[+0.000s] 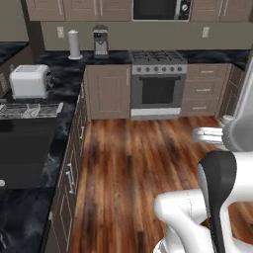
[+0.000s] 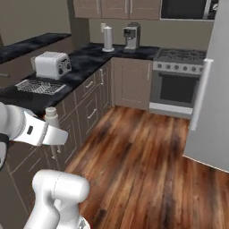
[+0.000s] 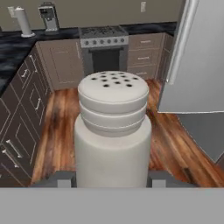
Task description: Retrieve the bottle and the shaker from the cabinet and place them next to the mixing bowl on the counter. Then add garlic from the fridge to the mixing bowl.
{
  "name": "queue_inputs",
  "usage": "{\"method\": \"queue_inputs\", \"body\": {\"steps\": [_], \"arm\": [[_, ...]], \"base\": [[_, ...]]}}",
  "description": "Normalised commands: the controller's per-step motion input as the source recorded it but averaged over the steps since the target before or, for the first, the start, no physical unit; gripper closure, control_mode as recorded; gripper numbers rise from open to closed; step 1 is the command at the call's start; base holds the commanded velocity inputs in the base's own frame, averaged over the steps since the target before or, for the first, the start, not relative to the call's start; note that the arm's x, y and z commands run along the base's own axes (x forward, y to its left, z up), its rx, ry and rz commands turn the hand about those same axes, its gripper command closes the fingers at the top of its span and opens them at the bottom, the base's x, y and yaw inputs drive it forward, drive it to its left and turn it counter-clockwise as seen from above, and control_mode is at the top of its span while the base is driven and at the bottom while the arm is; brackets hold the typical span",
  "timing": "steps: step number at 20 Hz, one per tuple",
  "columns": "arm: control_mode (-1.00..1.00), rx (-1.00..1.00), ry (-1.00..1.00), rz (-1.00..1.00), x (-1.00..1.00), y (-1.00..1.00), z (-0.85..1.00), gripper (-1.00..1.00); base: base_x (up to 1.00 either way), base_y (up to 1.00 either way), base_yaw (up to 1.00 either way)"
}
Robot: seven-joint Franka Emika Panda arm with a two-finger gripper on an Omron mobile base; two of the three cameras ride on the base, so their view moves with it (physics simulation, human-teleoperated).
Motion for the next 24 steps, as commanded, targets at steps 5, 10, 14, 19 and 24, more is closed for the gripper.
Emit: {"method": "queue_inputs", "body": {"steps": [5,10,14,19,24], "arm": [[1.00,0.00,0.00,0.00,0.00,0.00,0.00,1.00],[1.00,0.00,0.00,0.00,0.00,0.00,0.00,1.00],[1.00,0.00,0.00,0.00,0.00,0.00,0.00,1.00],[1.00,0.00,0.00,0.00,0.00,0.00,0.00,1.00],[1.00,0.00,0.00,0.00,0.00,0.00,0.00,1.00]], "base": [[-0.02,0.18,0.55],[-0.10,0.29,0.50],[-0.10,0.35,0.49],[-0.02,0.35,0.48],[0.00,0.42,0.45]]}}
